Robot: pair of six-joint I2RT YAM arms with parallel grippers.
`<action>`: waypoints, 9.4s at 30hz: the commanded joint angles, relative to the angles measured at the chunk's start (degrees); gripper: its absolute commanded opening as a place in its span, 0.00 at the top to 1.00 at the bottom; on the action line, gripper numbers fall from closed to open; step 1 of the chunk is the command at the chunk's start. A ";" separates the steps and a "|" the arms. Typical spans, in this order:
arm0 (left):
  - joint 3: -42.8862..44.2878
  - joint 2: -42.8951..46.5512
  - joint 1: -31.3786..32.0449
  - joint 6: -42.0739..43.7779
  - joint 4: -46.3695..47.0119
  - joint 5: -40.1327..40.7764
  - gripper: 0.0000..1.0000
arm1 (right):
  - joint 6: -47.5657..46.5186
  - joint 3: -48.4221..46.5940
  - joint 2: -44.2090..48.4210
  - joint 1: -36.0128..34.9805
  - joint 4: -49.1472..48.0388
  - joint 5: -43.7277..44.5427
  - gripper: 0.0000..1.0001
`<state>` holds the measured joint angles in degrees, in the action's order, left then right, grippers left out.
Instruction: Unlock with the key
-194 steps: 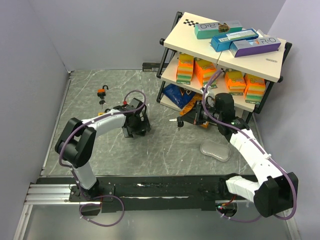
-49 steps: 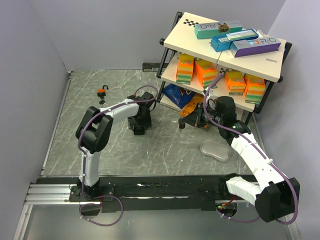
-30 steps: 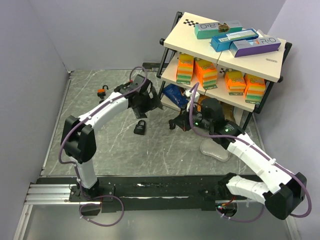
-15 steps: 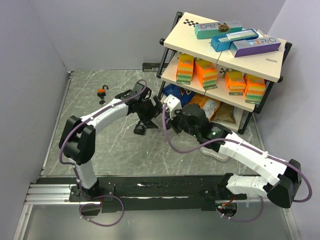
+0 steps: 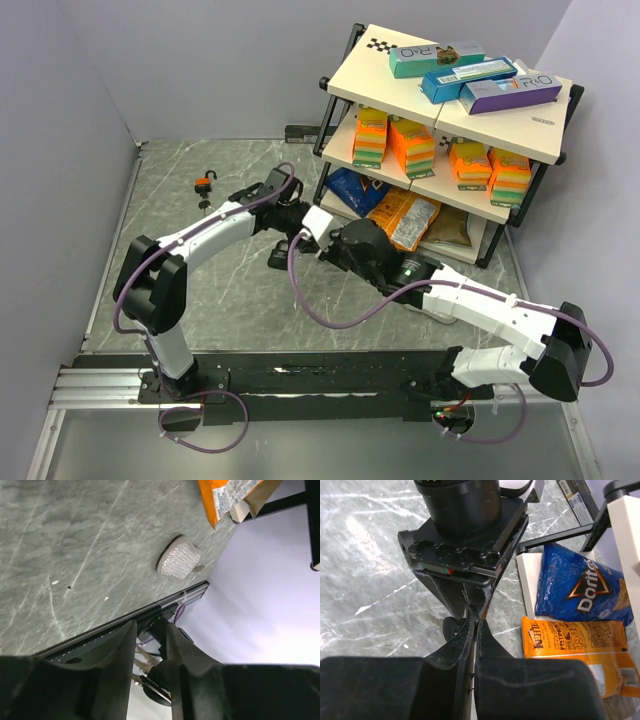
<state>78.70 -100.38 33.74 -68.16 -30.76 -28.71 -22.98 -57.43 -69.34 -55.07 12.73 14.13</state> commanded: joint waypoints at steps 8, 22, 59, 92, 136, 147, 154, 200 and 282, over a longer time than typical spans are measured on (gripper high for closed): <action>-2.23 2.38 0.54 -1.01 2.02 -3.11 0.70 | -8.04 -0.41 -2.20 -3.03 -5.26 6.96 1.00; -0.03 1.41 0.10 -2.15 5.88 0.57 0.99 | -8.14 2.68 -2.20 -5.40 -7.03 10.39 0.84; -32.03 28.22 -0.69 -1.36 67.85 9.64 0.99 | 70.71 9.00 -3.43 33.63 -41.12 -74.77 0.45; -30.18 27.78 1.16 2.33 71.02 7.61 0.99 | 69.65 8.74 -0.18 33.97 -37.95 -71.00 0.37; -29.13 26.81 2.21 3.12 67.77 6.47 0.98 | 65.17 2.23 -5.01 26.06 -32.16 -71.35 1.00; -25.70 32.17 -3.05 8.92 38.98 17.80 0.04 | 61.66 7.33 0.78 34.76 -21.89 -62.74 1.00; -18.16 23.58 -5.70 21.63 8.43 28.78 0.01 | 56.65 7.78 5.18 38.02 -14.51 -58.26 1.00; 9.08 -14.76 -0.25 36.08 -18.97 51.28 0.95 | 53.40 9.00 3.60 37.40 -13.08 -57.11 1.00; 33.01 -10.89 7.31 15.87 -45.96 46.99 0.99 | 81.34 6.72 -37.09 22.46 -48.68 -76.36 1.00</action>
<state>109.34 -116.09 40.23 -51.77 -75.50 18.24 58.37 -49.19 -106.34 -32.97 -35.24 -62.37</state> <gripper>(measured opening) 0.553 0.027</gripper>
